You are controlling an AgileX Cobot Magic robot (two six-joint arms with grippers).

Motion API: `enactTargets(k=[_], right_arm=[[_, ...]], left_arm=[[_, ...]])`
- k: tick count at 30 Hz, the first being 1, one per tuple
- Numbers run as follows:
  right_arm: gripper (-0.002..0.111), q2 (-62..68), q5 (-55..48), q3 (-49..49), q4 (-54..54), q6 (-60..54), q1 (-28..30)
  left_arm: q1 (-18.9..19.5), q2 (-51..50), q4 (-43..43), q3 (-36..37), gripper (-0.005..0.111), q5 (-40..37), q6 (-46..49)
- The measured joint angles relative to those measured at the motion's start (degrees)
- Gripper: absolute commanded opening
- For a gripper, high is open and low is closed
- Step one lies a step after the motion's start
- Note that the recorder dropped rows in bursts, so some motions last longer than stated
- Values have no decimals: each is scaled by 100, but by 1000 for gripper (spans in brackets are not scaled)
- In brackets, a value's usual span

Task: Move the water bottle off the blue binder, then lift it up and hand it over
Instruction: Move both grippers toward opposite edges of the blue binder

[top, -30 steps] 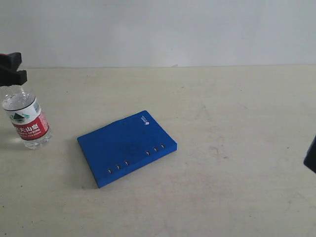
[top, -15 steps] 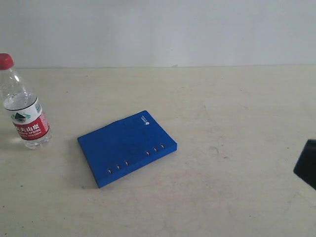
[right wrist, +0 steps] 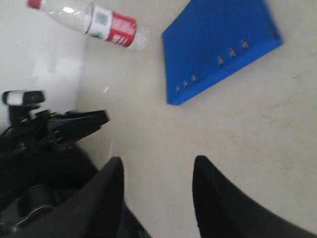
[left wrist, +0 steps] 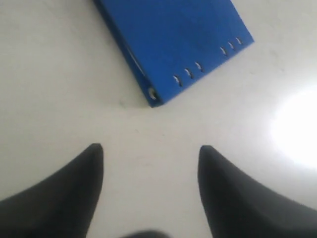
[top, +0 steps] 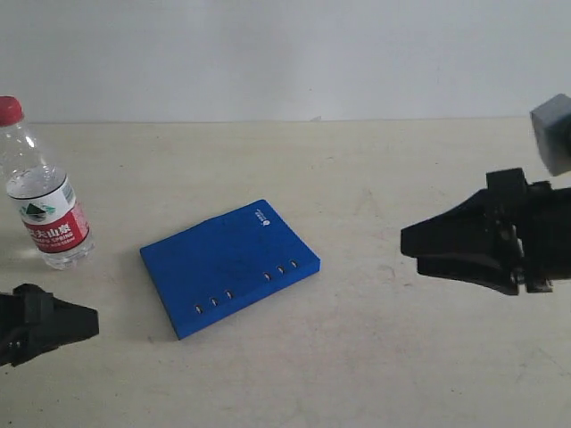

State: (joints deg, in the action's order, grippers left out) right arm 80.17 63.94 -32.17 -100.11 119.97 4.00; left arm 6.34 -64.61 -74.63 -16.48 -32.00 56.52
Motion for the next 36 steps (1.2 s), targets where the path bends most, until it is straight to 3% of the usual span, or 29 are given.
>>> enactTargets(k=[4, 7, 10, 14, 21, 30, 36], right_arm=[[40, 1186, 466, -859, -12, -374, -23], [57, 1978, 429, -1625, -12, -1088, -133], [71, 2345, -229, -2118, -12, -1610, -311], [71, 2869, -1358, -2673, -1, -1855, -789], [71, 3997, -1650, -3745, -1, -1521, -1568], [71, 4827, -1360, -4506, 4, -655, -1666], [71, 5245, -158, -4544, 66, -525, -1721]], left_arm=[[0, -462, -941, 0, 54, -414, 762], [0, -709, -1637, 0, 54, -387, 1192], [0, -807, -2180, 0, 54, -298, 1559], [0, -1017, -2426, 0, 54, -286, 1959], [0, -1742, -2458, -22, 54, -250, 2217], [0, -2437, -2480, -58, 54, -484, 2631], [0, -2483, -2480, -370, 54, -506, 2922]])
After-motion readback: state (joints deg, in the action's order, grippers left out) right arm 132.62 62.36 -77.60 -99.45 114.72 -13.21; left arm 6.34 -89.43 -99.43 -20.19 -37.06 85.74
